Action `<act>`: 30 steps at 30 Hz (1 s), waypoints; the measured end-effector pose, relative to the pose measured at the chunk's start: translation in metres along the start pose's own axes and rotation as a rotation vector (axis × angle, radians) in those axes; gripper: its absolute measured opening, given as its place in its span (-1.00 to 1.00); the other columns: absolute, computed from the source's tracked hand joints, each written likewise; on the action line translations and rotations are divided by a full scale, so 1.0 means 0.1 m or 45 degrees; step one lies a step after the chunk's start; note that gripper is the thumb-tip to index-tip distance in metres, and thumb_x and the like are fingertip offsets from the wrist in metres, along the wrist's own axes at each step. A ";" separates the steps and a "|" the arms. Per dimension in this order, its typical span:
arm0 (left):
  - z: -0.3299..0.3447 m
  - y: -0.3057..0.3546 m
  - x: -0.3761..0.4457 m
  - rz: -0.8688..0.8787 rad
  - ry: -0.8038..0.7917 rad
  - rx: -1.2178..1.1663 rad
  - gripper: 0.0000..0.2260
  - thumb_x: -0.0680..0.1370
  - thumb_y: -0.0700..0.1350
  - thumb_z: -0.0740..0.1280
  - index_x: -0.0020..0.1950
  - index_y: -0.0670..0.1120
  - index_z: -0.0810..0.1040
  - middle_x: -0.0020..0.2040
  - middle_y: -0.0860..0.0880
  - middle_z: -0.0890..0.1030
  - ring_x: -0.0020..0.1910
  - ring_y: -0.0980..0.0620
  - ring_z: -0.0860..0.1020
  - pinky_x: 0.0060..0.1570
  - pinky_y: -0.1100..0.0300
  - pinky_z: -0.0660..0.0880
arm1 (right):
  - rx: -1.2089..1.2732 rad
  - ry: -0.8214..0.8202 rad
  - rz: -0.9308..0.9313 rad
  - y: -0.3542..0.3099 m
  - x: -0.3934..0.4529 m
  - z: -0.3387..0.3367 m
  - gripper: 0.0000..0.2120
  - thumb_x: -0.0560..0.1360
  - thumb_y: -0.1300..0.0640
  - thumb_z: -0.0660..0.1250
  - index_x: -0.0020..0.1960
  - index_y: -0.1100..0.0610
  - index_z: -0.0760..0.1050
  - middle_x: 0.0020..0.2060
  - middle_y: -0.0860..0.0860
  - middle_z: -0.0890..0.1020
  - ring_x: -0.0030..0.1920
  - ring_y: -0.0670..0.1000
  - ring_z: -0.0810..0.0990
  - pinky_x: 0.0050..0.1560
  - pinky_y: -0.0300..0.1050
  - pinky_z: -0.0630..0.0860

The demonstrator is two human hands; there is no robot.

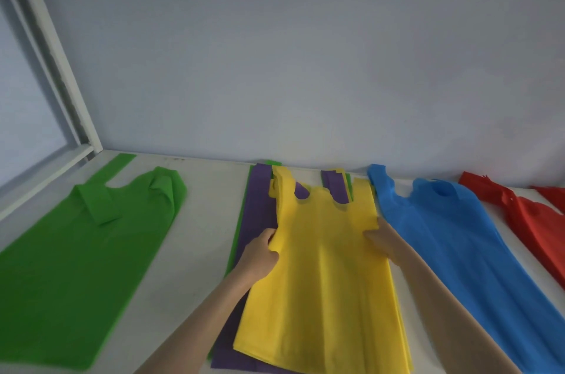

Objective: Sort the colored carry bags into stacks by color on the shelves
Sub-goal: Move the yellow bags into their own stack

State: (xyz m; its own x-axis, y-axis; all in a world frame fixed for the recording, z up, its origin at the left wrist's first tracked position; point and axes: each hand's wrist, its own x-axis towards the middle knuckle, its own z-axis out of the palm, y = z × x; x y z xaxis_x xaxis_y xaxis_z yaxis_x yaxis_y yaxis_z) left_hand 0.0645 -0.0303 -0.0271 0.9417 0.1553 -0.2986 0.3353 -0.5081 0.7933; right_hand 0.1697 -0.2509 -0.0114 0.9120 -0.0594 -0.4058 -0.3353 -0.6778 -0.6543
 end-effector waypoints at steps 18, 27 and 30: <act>0.06 0.03 -0.51 -0.043 -0.021 -0.131 -0.59 0.61 -0.22 0.09 0.44 -0.02 0.10 -0.12 0.00 0.47 -0.44 0.12 0.34 -0.47 0.30 0.28 | 0.086 0.263 -0.123 0.19 -0.49 0.04 -0.52 0.59 0.25 0.07 0.49 0.15 0.13 0.40 0.18 0.34 0.33 0.20 0.38 0.26 0.01 0.40; 0.29 0.05 -1.10 -0.054 0.075 -0.144 -0.60 0.60 -0.21 0.11 0.42 -0.03 0.15 -0.11 -0.03 0.50 -0.41 0.08 0.39 -0.42 0.25 0.33 | 0.108 0.198 -0.187 0.56 -1.00 -0.16 -0.51 0.57 0.27 0.08 0.49 0.16 0.16 0.38 0.18 0.36 0.34 0.20 0.38 0.26 0.01 0.39; 0.45 0.01 -1.40 -0.084 0.095 -0.110 -0.60 0.60 -0.21 0.10 0.42 -0.03 0.13 -0.22 0.01 0.44 -0.47 0.11 0.32 -0.50 0.30 0.25 | 0.137 0.169 -0.201 0.77 -1.17 -0.16 -0.52 0.55 0.28 0.09 0.47 0.17 0.20 0.36 0.19 0.38 0.31 0.21 0.40 0.24 0.02 0.41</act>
State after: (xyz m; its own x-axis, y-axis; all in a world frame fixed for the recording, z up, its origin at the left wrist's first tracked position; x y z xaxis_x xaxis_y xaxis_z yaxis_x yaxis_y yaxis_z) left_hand -0.0685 -0.0909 -0.0085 0.9160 0.2498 -0.3139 0.3946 -0.4206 0.8170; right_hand 0.0408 -0.3074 -0.0038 0.9759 -0.0593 -0.2101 -0.2025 -0.6049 -0.7701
